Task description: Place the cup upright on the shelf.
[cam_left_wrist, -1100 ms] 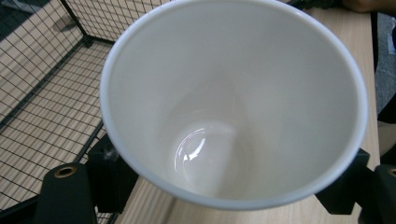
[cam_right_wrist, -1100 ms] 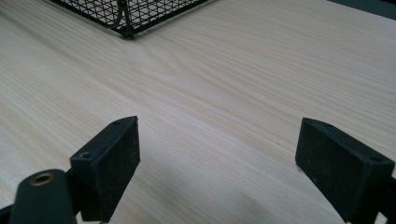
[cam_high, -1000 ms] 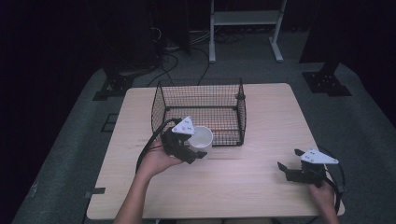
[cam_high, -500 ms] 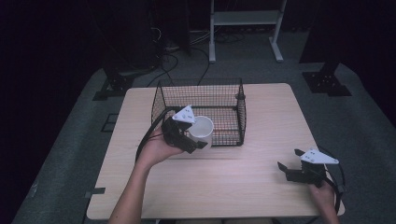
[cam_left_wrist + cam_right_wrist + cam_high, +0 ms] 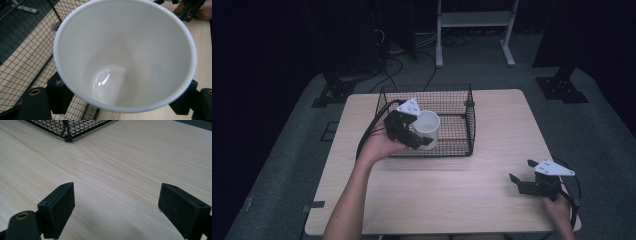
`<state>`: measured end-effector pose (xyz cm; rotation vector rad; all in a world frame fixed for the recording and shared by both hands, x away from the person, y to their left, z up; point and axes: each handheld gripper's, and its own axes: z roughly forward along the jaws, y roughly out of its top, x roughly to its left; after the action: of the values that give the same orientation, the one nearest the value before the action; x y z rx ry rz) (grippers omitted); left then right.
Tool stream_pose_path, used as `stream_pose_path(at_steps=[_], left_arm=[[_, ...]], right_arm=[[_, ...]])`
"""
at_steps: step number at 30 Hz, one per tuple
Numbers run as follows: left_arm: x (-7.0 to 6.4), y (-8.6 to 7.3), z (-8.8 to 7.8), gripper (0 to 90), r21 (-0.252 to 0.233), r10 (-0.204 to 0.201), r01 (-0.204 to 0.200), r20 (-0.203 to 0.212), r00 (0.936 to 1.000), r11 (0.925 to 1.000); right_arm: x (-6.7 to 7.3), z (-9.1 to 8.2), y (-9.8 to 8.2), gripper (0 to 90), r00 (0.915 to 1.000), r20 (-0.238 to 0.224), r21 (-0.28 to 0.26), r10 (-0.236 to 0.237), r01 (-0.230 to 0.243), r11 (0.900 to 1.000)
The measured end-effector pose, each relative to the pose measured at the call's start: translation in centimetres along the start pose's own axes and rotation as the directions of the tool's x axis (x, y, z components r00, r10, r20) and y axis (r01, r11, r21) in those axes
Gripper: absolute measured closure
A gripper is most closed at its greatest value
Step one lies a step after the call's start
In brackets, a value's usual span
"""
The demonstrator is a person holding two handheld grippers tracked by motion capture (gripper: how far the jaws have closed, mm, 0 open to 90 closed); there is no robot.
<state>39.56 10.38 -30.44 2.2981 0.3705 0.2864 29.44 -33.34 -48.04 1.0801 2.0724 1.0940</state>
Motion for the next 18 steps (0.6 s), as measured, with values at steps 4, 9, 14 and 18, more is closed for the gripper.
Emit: stream_pose_path(at_steps=[4,9,14,18], left_arm=[[0.7,0.2,0.1,21.5,0.008,-0.006,0.006,-0.002,1.0000,1.0000],[1.6,0.6,0.3,21.5,0.014,-0.019,0.019,-0.007,0.9998,0.9997],[2.3,0.8,0.4,21.5,0.007,-0.019,0.019,-0.017,0.9997,0.9998],[2.9,0.9,0.6,21.5,0.001,-0.032,0.032,-0.022,0.9993,0.9995]], right_arm=[[0.0,0.0,0.0,13.1,1.0000,-0.001,-0.001,0.003,-0.003,1.000],[-0.1,0.0,0.0,13.1,1.0000,-0.001,-0.004,0.006,-0.006,1.000],[-0.1,0.0,0.0,13.1,1.0000,-0.002,-0.005,0.006,-0.006,1.000],[-0.1,0.0,0.0,13.1,1.0000,-0.001,-0.006,0.006,-0.006,1.000]])
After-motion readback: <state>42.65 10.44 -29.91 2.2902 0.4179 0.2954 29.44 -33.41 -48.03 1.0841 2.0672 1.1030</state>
